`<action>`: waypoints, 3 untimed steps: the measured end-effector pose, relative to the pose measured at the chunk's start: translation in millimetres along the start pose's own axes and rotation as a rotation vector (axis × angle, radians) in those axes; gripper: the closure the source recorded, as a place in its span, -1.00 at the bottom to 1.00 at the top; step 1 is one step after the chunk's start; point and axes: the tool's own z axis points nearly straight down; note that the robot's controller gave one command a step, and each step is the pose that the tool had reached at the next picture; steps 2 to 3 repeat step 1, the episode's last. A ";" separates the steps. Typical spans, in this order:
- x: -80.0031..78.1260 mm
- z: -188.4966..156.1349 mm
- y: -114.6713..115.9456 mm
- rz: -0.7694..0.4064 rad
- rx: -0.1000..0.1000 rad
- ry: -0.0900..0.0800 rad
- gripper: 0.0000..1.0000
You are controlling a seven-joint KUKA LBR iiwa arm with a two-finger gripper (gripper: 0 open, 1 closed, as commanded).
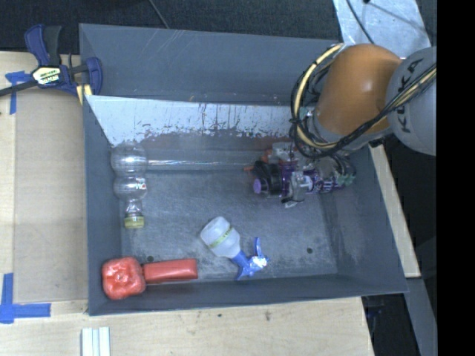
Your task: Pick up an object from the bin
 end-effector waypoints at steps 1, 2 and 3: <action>11.2 -16.0 3.4 0.007 -0.005 0.020 1.00; 11.2 -16.0 3.4 0.007 -0.005 0.020 1.00; 11.2 -16.0 3.4 0.007 -0.005 0.020 1.00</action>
Offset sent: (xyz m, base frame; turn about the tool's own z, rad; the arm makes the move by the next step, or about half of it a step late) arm -0.0008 -0.0319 0.1752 -0.0283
